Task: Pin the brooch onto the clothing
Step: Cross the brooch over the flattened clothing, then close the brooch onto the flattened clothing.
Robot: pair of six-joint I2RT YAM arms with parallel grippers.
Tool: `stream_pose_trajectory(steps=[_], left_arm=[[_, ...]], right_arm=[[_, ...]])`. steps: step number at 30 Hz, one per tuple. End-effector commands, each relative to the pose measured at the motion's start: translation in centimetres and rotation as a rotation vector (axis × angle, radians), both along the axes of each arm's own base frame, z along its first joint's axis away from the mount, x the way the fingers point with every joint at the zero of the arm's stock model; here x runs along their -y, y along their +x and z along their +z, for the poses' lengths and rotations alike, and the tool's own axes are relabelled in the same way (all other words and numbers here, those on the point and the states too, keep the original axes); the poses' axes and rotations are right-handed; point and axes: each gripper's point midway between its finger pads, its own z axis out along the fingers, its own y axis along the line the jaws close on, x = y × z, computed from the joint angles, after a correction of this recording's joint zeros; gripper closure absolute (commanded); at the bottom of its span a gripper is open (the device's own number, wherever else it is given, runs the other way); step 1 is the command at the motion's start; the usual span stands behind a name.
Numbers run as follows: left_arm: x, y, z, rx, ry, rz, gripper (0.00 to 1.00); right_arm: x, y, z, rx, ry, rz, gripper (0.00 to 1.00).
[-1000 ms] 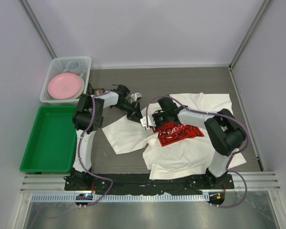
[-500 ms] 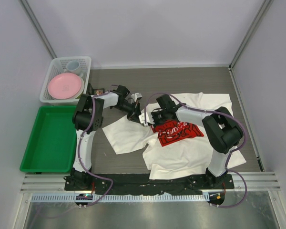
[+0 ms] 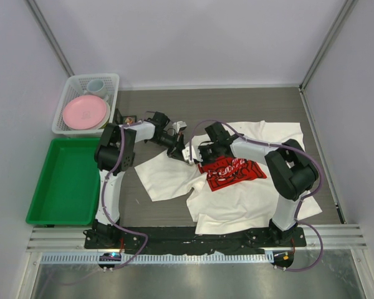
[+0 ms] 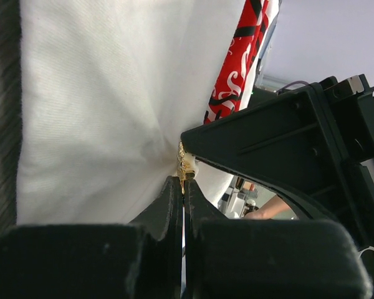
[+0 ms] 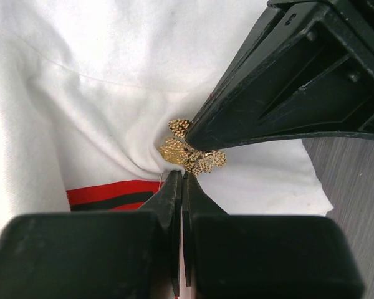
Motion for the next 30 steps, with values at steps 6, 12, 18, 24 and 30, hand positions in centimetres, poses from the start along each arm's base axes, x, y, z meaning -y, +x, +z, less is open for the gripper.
stream_pose_trajectory(steps=[6, 12, 18, 24, 30], left_arm=[[0.7, 0.0, 3.7, 0.048, -0.112, -0.025, 1.0], [0.7, 0.2, 3.8, 0.078, -0.122, -0.038, 1.0], [0.7, 0.7, 4.1, 0.144, -0.133, -0.077, 1.0], [0.7, 1.0, 4.0, 0.184, -0.134, -0.113, 1.0], [0.5, 0.8, 3.7, 0.178, -0.127, -0.136, 1.0]], right_arm=[[0.0, 2.4, 2.5, -0.013, 0.064, -0.055, 0.86], [1.1, 3.0, 3.8, -0.059, 0.095, -0.067, 0.64], [2.4, 1.6, 3.8, -0.152, 0.078, -0.017, 0.45], [2.8, -0.8, 3.5, -0.298, 0.062, 0.011, 0.36], [2.5, -0.9, 2.5, -0.336, 0.084, 0.006, 0.31]])
